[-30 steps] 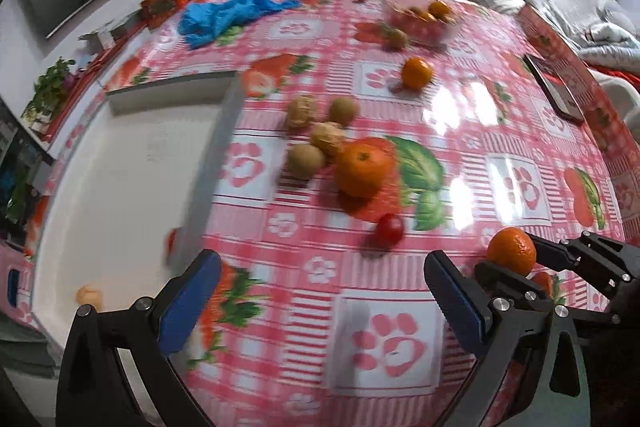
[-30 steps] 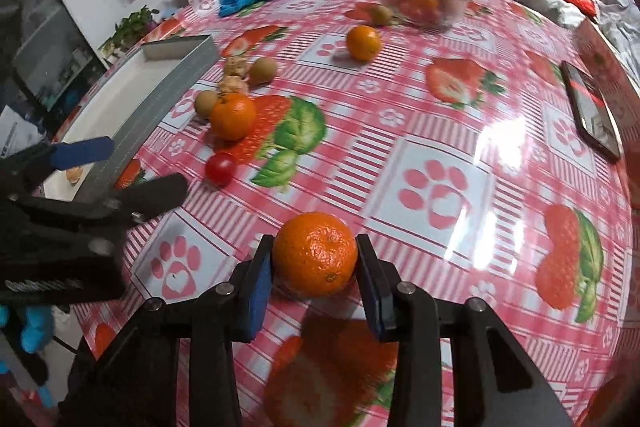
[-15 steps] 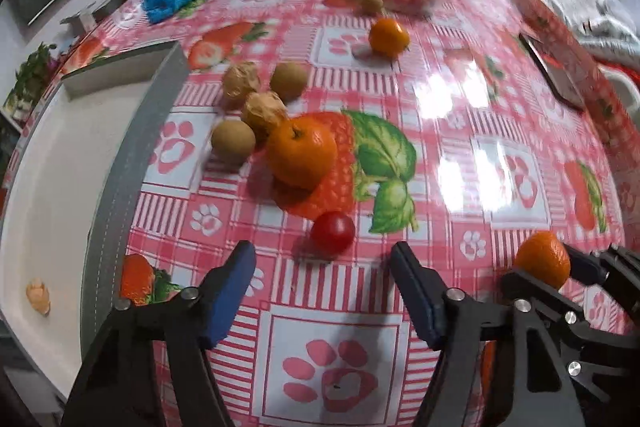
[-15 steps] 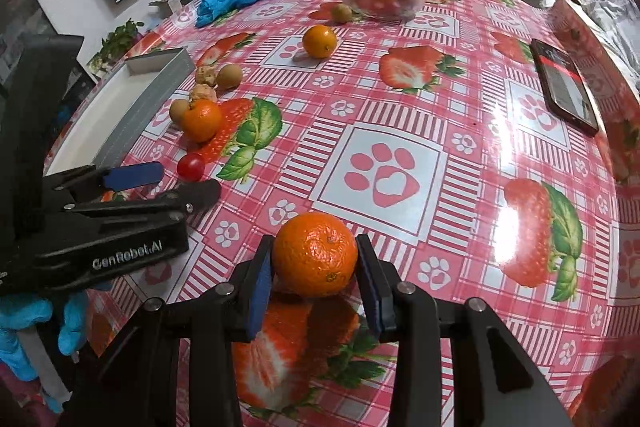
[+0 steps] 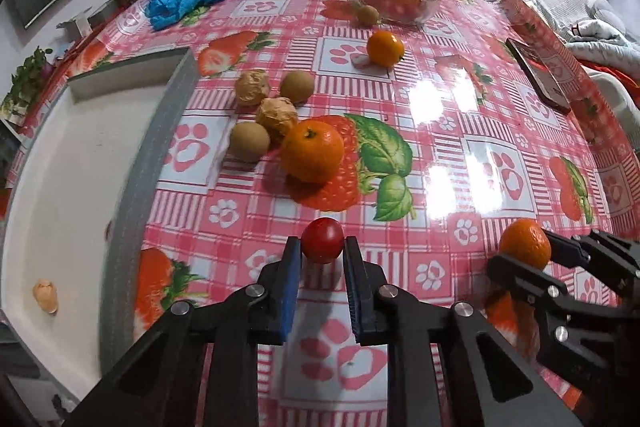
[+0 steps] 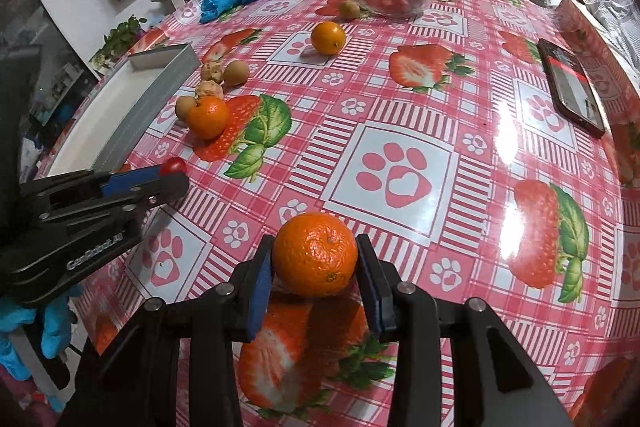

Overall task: Organize fruits
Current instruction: 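Grasp a cherry tomato with the left tool while the right tool holds the orange, then carry tomato and orange into the white tray and open both tools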

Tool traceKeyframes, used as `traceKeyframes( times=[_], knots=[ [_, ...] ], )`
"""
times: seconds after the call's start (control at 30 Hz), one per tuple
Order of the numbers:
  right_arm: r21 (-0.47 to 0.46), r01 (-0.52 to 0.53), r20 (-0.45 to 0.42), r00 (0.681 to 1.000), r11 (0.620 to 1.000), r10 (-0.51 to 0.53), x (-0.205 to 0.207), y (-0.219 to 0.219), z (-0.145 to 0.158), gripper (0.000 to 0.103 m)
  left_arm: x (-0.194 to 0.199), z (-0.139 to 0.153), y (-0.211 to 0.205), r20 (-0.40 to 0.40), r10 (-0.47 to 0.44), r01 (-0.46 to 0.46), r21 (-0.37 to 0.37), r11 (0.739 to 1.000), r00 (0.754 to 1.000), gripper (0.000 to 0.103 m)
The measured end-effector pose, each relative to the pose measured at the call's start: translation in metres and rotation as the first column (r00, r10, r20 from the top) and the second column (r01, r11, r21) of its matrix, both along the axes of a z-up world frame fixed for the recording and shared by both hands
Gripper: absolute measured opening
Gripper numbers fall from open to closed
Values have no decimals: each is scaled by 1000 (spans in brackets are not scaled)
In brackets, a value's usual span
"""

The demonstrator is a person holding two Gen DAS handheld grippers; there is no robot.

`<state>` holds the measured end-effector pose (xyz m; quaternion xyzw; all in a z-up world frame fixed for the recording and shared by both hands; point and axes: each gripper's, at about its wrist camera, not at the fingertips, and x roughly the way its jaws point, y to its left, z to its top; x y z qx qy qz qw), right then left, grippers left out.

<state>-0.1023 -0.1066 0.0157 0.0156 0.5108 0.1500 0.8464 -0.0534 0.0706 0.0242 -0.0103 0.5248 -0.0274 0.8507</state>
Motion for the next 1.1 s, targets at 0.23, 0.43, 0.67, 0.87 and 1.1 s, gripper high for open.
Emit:
traceKeyframes(
  times=[0.23, 0.43, 0.67, 0.87, 1.1],
  knots=[
    [-8, -23, -9, 1000, 1000, 23, 1, 12, 2, 43, -10, 9, 19, 16, 16, -16, 1, 1000, 1000, 23],
    [-19, -45, -9, 999, 999, 45, 4, 24, 6, 43, -17, 16, 33, 34, 34, -33, -13, 999, 999, 23],
    [-40, -82, -1, 997, 996, 82, 7, 41, 14, 43, -23, 27, 50, 67, 65, -63, -21, 998, 996, 23],
    [-44, -120, 13, 993, 992, 121, 13, 60, 25, 43, -29, 37, 73, 93, 101, -99, -30, 995, 991, 23],
    [-28, -175, 28, 984, 984, 176, 22, 91, 42, 43, -31, 45, 98, 115, 147, -144, -35, 989, 982, 23]
  ],
)
